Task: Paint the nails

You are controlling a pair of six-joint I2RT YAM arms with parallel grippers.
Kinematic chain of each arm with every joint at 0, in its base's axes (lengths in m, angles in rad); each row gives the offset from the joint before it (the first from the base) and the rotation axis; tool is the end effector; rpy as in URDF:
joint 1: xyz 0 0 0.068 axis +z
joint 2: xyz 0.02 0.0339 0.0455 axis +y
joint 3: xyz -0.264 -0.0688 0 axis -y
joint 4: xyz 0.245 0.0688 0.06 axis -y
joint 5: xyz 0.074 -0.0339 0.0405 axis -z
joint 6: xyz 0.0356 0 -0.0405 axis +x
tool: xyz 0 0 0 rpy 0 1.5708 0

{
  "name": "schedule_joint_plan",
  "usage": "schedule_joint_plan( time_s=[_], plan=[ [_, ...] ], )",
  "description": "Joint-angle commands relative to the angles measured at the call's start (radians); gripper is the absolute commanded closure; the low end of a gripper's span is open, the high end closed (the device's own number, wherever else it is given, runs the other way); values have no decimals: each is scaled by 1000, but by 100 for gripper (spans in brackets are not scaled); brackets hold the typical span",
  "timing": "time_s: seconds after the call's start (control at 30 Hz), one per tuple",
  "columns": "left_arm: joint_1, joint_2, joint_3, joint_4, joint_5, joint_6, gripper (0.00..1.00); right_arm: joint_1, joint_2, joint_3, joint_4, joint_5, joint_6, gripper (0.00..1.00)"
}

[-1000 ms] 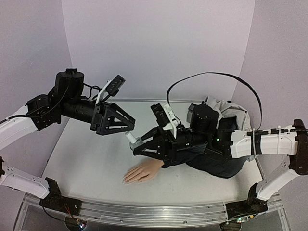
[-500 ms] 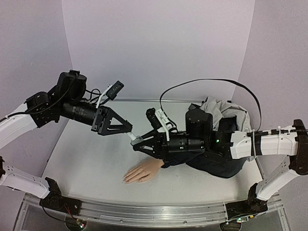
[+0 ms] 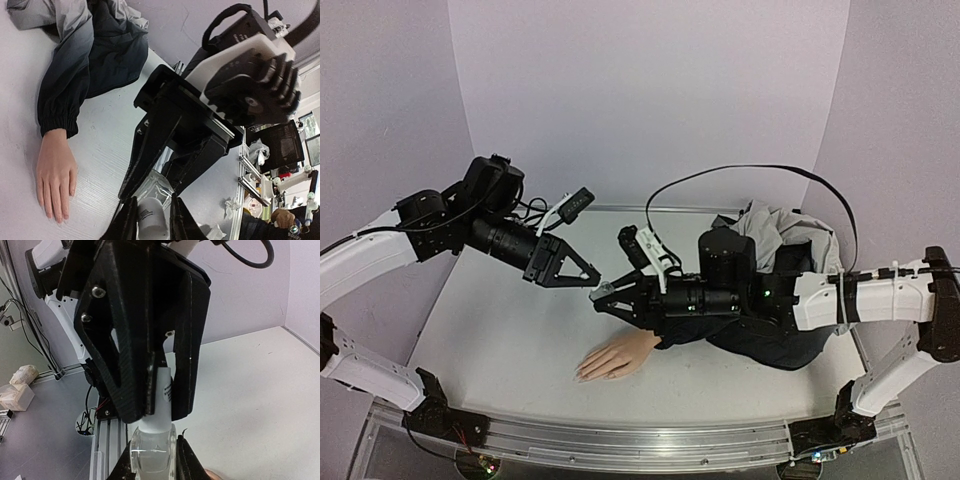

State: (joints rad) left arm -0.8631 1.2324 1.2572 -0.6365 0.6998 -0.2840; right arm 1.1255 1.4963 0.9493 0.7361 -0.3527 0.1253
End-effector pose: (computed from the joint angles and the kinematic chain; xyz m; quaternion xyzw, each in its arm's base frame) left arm 0.1507 -0.2115 0.3705 0.3895 0.7536 -0.4907 0.1990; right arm 0.1381 0.3178 0.3208 -0.4195 0.4857 0.5348 0.5497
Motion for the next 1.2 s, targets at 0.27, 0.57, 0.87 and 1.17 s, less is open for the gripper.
schedule_joint_plan(
  time_s=[0.27,0.57,0.87,1.17],
  plan=[
    [43,9,63,-142,-392,-1,100,-1,19,27,-14,386,37,45],
    [267,126,-139,-135,-791,-169,100,-6,34,-25,-145,578,148,6],
    [315,237,-295,57,-1001,-267,100,-7,-45,-99,-145,627,172,2],
    [317,310,-315,88,-1053,-303,96,-16,-67,-121,-145,650,174,2]
  ],
)
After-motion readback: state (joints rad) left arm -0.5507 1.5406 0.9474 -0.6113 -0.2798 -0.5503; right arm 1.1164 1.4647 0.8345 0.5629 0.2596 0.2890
